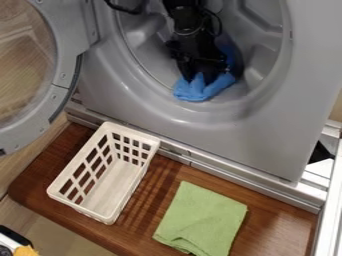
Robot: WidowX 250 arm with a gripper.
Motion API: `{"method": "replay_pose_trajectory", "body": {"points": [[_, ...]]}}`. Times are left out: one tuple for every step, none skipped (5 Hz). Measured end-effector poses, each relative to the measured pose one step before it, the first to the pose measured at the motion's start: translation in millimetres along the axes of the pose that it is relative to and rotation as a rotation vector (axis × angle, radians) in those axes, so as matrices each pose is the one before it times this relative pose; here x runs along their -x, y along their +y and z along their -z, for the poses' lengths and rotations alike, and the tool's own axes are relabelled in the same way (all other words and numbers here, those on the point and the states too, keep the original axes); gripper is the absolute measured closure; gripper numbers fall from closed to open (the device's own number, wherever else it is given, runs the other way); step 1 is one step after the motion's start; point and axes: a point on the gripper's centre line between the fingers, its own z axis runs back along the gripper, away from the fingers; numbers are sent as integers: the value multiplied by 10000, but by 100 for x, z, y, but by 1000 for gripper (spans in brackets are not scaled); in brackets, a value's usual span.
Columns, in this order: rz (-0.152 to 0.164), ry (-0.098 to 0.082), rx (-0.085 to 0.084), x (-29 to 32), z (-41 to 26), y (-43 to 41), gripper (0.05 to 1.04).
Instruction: Take the blue cloth out of the white basket and put it in the washer
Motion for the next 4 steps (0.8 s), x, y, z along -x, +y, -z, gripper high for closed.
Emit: {"method": "replay_pose_trajectory", "body": {"points": [[-18, 21, 24, 464, -228, -164, 95], [4, 124, 61, 197, -2, -96, 89], [70, 1, 85, 166, -609, -269, 88], [91, -250, 133, -463, -1156, -340, 85]]}}
